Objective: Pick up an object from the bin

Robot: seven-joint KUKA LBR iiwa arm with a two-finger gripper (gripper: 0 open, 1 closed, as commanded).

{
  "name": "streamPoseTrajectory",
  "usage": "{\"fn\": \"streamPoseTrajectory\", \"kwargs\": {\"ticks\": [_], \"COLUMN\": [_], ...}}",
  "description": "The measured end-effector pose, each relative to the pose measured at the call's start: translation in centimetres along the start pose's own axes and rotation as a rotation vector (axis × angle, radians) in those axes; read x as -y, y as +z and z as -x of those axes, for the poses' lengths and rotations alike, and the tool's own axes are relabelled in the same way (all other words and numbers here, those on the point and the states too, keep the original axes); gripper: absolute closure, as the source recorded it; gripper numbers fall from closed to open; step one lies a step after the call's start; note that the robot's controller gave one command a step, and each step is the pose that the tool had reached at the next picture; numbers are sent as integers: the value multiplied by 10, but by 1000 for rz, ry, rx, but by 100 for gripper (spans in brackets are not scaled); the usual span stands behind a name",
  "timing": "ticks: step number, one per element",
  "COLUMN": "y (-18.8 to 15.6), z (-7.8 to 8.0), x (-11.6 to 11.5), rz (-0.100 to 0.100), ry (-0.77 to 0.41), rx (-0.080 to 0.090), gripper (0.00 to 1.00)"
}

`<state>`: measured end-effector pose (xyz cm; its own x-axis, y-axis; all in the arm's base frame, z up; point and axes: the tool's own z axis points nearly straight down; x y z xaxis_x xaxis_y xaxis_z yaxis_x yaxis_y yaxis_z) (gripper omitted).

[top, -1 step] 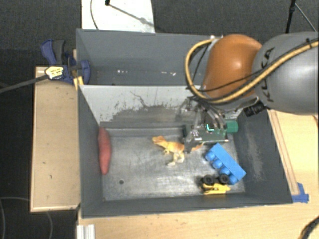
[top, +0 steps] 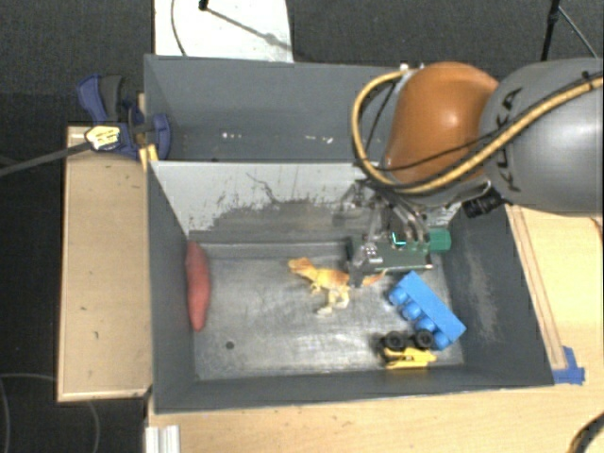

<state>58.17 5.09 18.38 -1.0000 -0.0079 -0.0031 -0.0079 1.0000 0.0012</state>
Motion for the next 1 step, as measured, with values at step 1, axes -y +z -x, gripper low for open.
{"fn": "streamPoseTrajectory", "kwargs": {"ticks": [1], "y": [51], "z": [-16], "x": [21], "rz": [0], "ry": [3], "rx": [6], "gripper": [0]}}
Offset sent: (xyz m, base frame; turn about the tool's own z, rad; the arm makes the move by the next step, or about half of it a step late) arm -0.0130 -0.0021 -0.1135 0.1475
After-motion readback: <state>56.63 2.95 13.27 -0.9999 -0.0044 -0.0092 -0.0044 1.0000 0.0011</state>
